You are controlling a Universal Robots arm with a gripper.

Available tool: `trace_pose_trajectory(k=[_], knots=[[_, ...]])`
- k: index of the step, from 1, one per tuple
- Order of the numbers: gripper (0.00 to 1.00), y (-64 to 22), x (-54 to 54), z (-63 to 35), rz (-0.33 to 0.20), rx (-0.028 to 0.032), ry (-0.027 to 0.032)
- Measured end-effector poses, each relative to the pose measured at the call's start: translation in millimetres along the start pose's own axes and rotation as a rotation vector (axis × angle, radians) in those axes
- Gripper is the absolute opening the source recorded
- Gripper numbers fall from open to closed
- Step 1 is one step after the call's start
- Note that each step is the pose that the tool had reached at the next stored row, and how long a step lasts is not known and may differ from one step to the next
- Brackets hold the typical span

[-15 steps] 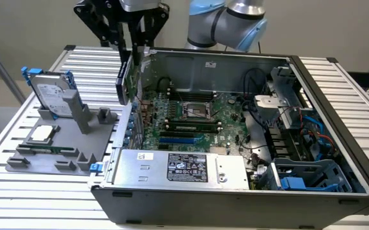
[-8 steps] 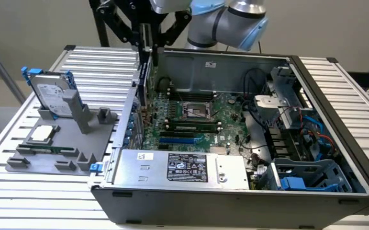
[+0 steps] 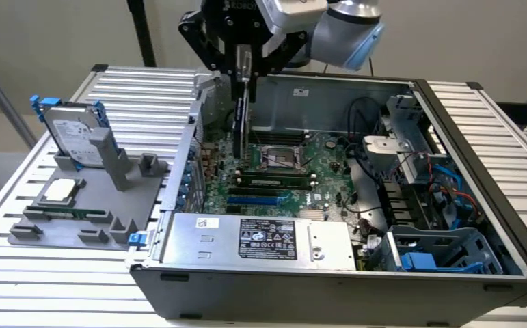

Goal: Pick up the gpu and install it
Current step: 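Pick up the gpu and move the gpu toward the slot, then insert the gpu into the slot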

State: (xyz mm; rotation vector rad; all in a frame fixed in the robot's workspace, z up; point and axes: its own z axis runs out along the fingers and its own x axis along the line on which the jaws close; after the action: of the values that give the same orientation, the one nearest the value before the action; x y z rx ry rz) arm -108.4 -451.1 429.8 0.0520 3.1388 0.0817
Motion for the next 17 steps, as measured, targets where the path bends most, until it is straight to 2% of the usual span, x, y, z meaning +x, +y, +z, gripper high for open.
trace_pose_trajectory(k=[11, 13, 17], knots=[[0.0, 4.0, -47.2, 20.3, -0.002, 0.0127, -0.0003], [0.0, 5.3, -51.6, 23.9, -0.005, 0.0137, -0.0002], [0.0, 9.6, -52.5, 31.7, -0.017, 0.0135, 0.0001]])
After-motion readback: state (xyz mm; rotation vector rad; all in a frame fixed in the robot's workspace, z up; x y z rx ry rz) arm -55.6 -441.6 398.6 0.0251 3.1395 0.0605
